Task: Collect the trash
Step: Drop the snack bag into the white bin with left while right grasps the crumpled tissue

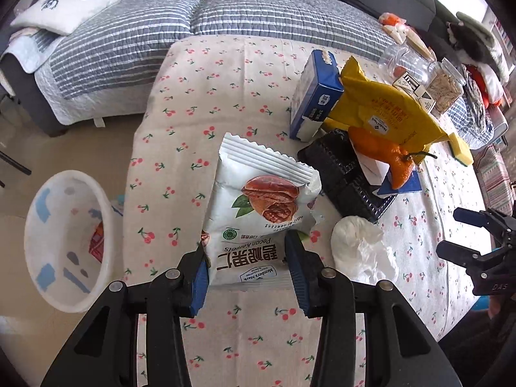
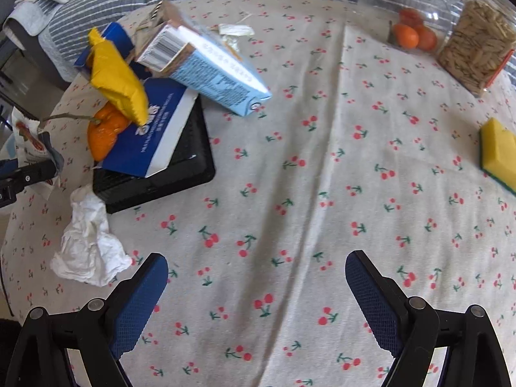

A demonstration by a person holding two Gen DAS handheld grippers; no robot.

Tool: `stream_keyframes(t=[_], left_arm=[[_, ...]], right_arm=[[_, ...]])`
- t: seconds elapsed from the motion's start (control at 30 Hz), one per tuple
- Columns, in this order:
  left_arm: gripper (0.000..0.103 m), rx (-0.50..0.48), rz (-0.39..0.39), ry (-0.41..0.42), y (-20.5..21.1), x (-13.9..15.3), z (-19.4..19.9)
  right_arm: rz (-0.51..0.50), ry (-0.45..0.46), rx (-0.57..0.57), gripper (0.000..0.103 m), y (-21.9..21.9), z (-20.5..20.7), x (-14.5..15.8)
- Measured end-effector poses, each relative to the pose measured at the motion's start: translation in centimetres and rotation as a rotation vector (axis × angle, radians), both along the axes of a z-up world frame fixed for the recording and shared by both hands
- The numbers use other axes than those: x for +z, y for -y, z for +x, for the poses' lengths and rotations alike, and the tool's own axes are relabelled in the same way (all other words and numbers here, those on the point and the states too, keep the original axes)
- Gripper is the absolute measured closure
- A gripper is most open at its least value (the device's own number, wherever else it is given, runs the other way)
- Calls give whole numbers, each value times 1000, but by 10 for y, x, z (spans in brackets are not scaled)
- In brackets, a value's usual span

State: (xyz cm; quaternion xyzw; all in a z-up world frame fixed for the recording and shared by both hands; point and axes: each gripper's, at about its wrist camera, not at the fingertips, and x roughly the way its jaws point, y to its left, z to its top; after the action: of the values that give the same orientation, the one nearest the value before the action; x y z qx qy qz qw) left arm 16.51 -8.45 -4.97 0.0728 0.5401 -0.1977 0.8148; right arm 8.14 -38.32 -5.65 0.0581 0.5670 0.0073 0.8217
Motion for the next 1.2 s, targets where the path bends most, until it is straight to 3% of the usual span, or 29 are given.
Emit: stream_keyframes(t=[0.43,0.63,0.73,0.8,0.87,1.0,1.03,1.07,1.2], left_arm=[[57,89,-7,-5,-84,6,-27],[57,117,-18,-10,-110,6,-35],[57,129,-27,-7,-120,8,-37],[57,139,-31,-7,-127,8,-37],[57,151,-36,-10,-135,8,-37],[57,183,-51,-11,-149,9,-36],[57,193,-58,-11,-153,10,-35],[57,208,-68,-8,-158,12,-35],[56,257,-94,5,-176,17,-30]], right_arm=[[68,-37,161,11,-97,12,-25],[86,-43,177,12,-125,22,-39],[55,-55,172,27,-135,27,-48],[0,-34,178,32,-142,28,-49],[-52,-23,212,50,-151,30,-48],[-81,-13,251,70,-159,34,-47],[-85,-11,263,83,-162,35,-47],[-92,-9,274,90,-165,35,-47],[-99,-5,293,92,-171,36,-45]])
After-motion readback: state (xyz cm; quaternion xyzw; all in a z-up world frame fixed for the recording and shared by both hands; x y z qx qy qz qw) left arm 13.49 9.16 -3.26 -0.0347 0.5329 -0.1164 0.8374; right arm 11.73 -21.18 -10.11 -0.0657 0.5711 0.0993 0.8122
